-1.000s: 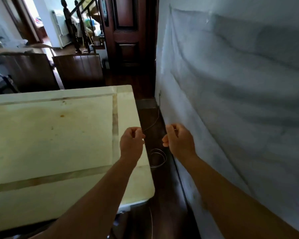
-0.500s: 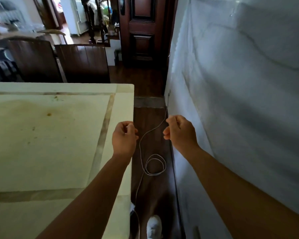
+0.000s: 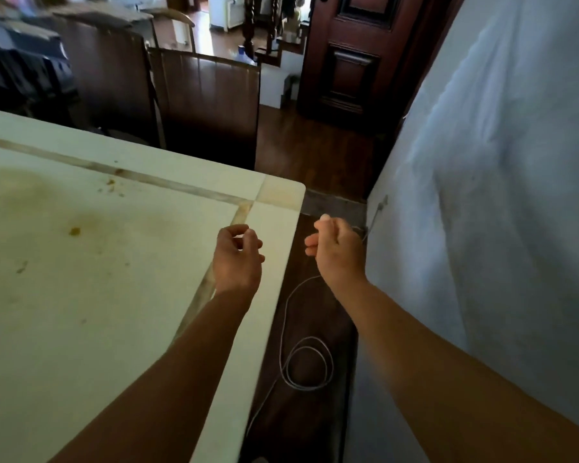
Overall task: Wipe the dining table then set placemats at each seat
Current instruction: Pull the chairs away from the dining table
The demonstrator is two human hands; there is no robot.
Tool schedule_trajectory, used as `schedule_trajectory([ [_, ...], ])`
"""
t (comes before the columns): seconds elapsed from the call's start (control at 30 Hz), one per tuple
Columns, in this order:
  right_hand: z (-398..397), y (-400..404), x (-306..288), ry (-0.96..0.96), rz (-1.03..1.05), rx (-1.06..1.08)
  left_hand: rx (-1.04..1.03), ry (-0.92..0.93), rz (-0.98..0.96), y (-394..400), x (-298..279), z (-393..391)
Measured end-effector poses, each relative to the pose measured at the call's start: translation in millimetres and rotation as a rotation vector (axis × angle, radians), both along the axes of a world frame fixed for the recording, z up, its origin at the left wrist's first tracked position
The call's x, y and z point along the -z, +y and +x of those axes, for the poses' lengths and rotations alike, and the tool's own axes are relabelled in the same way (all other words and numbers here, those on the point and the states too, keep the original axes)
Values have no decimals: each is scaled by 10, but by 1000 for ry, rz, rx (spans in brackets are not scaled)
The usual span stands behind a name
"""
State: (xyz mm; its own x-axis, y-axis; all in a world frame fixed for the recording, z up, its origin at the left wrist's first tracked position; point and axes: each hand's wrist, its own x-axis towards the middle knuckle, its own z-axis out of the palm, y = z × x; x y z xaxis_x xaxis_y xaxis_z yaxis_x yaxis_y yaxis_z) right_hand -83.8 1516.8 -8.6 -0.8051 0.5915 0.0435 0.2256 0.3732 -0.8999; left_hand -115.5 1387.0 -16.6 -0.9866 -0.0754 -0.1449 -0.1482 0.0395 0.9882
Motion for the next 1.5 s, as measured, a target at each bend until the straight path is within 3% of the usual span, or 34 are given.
schedule_trajectory([
  [0.2, -612, -19, 38, 18, -80, 25, -13, -13, -5, -9, -114, -400],
  [0.6, -1984, -95, -147, 102, -163, -206, -208, 27, -86, 119, -311, -1397],
  [0.87, -3625, 877, 90, 85, -256, -328, -378, 59, -92, 1151, -44, -2950],
  [1.17, -5760, 2247, -180, 128, -276, -498, -559, 27, -11, 2592, -234, -5044],
  [1.5, -7094, 2592, -380, 116, -186, -759, -693, 55, 22, 2872, -216, -6314],
])
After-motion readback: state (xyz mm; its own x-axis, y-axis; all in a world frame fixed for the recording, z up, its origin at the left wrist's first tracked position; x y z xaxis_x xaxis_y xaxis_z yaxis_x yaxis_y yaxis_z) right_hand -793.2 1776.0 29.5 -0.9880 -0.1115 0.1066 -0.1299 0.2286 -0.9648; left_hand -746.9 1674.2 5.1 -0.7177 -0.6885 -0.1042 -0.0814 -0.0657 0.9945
